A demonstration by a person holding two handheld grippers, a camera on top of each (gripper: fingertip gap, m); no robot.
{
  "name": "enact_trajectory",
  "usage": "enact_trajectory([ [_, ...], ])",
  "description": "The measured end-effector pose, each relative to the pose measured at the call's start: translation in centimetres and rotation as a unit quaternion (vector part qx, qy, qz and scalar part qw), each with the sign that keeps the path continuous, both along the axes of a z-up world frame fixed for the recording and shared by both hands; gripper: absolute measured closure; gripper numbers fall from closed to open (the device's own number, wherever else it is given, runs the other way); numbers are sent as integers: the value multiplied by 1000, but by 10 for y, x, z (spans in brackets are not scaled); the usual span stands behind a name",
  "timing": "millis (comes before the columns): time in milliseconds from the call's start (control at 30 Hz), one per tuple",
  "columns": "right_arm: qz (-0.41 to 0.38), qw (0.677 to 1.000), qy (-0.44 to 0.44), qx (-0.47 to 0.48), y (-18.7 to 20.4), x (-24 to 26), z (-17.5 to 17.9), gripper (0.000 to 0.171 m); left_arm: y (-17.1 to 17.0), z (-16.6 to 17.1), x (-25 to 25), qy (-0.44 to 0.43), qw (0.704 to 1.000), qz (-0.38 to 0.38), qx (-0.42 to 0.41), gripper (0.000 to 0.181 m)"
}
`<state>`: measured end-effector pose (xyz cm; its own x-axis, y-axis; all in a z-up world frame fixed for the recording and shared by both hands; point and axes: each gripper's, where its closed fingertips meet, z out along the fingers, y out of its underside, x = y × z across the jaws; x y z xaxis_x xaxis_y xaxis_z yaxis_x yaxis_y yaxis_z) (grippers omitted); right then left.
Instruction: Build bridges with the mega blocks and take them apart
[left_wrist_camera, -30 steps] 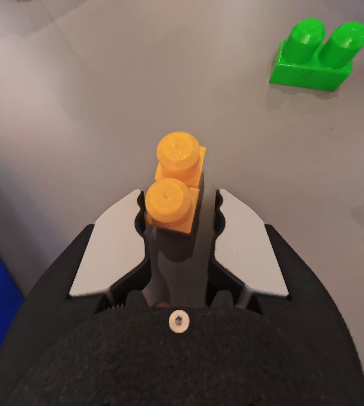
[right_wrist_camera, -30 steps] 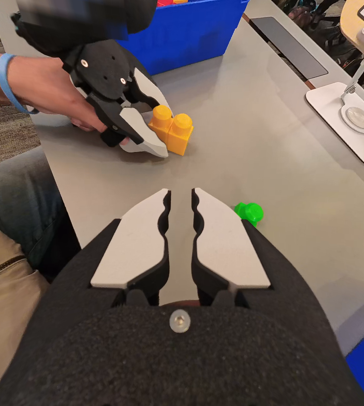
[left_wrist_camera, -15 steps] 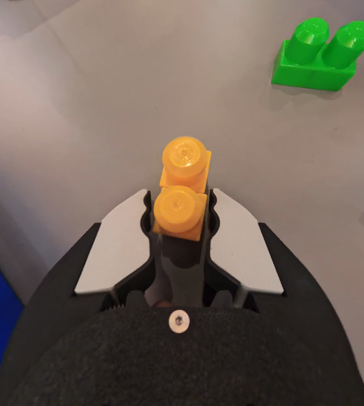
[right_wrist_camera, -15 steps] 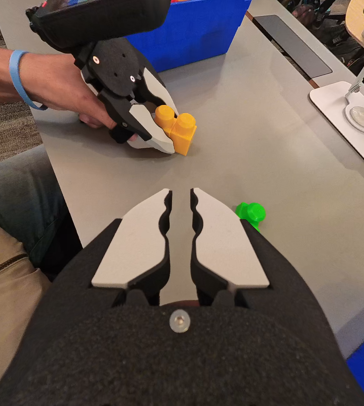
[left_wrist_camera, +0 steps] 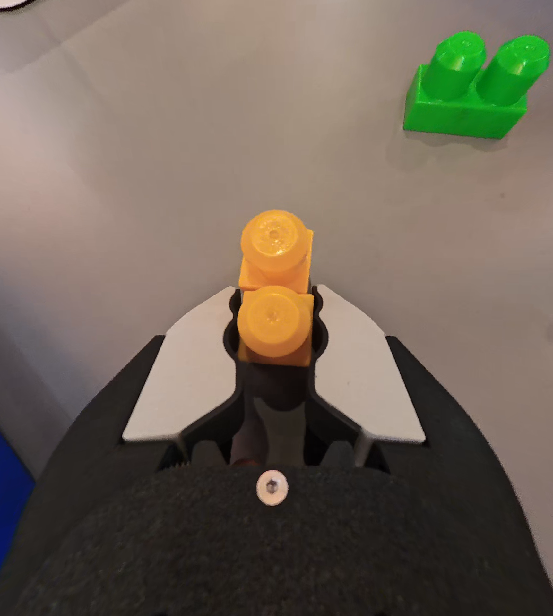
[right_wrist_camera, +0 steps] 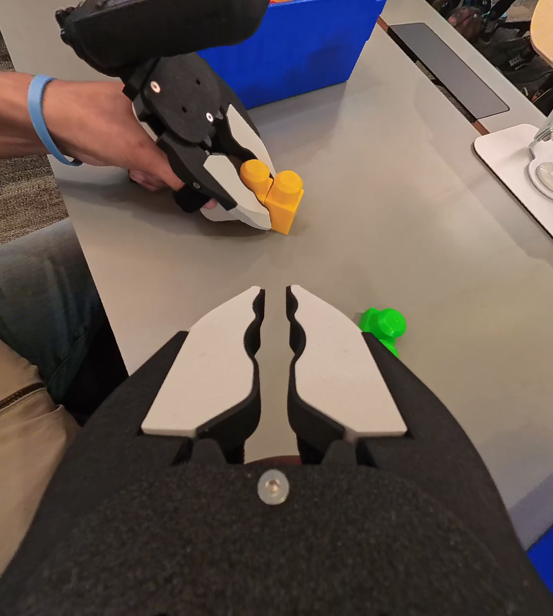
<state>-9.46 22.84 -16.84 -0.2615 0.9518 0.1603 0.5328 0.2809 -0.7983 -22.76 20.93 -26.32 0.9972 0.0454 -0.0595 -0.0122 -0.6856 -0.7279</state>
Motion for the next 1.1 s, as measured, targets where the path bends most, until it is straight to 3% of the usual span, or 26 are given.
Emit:
enact_trajectory([
  [500,0,1000,2,3,0,1,2,161,-2,4,-7,16,1000,-12,11,141],
  [767,-5,1000,7,3,4,2,6,161,-20,48,3,37,997,-52,42,142],
  [900,-4,1000,4,5,4,1,4,161,-6,74,-3,59,995,-63,50,142],
  [967,-3,1000,5,8,3,1,5,161,8,80,1,29,996,-74,49,142],
  [1033,-4,1000,8,11,2,2,8,161,21,87,22,-10,994,-87,67,142],
  [1100,-6,1000,11,12,3,3,11,161,27,80,40,25,992,-100,69,142],
])
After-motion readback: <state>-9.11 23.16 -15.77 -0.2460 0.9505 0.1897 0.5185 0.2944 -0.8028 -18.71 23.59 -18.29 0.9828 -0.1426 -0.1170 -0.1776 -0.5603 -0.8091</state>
